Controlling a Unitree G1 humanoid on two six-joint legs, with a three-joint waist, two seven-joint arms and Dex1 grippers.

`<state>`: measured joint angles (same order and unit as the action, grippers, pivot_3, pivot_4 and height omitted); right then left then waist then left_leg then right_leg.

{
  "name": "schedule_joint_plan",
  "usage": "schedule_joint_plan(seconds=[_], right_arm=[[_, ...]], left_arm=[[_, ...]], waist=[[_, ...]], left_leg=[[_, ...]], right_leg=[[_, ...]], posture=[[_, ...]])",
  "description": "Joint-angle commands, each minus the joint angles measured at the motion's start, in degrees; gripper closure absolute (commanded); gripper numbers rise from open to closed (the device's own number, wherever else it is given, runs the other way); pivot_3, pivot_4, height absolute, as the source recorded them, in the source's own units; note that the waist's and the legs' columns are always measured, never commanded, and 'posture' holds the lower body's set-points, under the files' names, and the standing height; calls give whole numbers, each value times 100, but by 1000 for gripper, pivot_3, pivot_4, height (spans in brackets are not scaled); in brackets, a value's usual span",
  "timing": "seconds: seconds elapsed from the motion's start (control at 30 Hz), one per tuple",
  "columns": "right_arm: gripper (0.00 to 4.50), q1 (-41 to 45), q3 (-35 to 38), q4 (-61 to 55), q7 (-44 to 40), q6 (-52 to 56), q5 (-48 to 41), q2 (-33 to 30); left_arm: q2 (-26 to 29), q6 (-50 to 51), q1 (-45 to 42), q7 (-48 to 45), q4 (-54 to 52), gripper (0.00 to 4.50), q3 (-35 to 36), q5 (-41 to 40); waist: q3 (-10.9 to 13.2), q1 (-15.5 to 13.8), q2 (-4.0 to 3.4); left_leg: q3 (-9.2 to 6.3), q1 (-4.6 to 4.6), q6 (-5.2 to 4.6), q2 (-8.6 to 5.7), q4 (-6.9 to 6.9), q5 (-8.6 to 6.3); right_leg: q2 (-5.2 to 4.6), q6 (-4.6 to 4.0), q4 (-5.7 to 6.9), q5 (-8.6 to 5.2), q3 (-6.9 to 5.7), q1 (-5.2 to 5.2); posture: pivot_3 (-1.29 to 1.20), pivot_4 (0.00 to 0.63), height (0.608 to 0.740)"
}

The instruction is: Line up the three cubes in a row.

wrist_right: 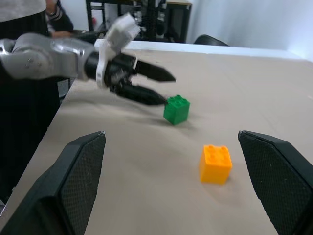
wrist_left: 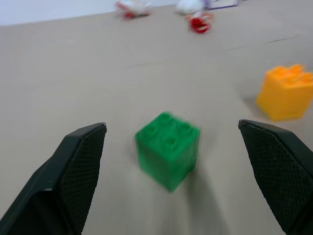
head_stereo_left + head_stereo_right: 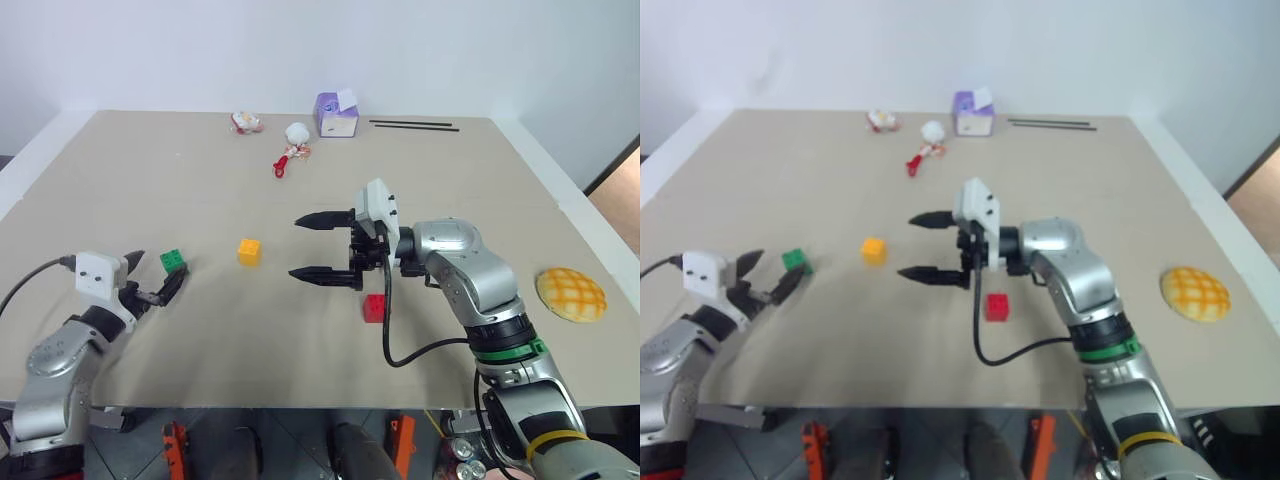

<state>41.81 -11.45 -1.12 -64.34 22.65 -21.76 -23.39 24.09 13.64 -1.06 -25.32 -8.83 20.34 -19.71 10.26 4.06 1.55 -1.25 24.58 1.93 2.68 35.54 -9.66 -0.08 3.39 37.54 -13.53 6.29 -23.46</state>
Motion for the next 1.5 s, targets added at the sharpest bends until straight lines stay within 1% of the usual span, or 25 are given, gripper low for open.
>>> schedule_joint_plan(seconds=[0.03,0.17,0.27,0.37,0.5,0.8,1.27,1.5], right_arm=[[13,231,-20,46,55,-203,98,101],[13,272,-29,75,70,-227,122,176],[13,279,-40,69,74,-228,133,187],[13,269,-44,21,89,-197,118,181],[13,240,-35,-23,94,-168,112,147],[13,268,-46,28,97,-203,146,151],[13,268,-8,50,117,-234,180,125],[13,297,2,95,125,-259,198,142]], left_arm=[[-299,-22,-162,741,-219,0,-96,330],[-737,5,-383,1298,-264,0,-377,588],[-1015,58,-389,1538,-422,0,-662,740],[-1243,154,-361,1843,-500,0,-831,908],[-1436,239,-427,2386,-457,0,-754,1171],[-1319,203,-682,2684,-108,0,-471,1268],[-1246,193,-862,3025,297,0,-364,1380],[-1218,140,-959,2852,410,0,-385,1282]], waist=[[0,1,0],[0,0,1],[-1,3,5],[-1,3,5],[-1,4,6],[-1,5,6],[-1,5,6],[0,5,6]], left_leg=[[1,-1,3,0,0,2],[-1,0,12,-1,0,8],[0,0,14,-1,0,9],[-2,1,14,-1,-3,8],[-6,0,14,0,-5,8],[-8,1,15,-1,-3,9],[-9,1,15,-1,-5,9],[-9,3,16,-2,-5,8]], right_leg=[[0,0,0,2,0,0],[2,5,0,8,0,1],[2,26,-1,20,1,2],[5,28,-1,18,3,0],[10,27,0,18,3,0],[11,24,-1,17,3,1],[12,26,-1,18,2,0],[11,28,-1,17,2,0]], posture=[[0,150,740],[0,150,740],[0,150,740],[0,150,740],[0,150,740],[0,150,740],[0,150,740],[0,150,740]])
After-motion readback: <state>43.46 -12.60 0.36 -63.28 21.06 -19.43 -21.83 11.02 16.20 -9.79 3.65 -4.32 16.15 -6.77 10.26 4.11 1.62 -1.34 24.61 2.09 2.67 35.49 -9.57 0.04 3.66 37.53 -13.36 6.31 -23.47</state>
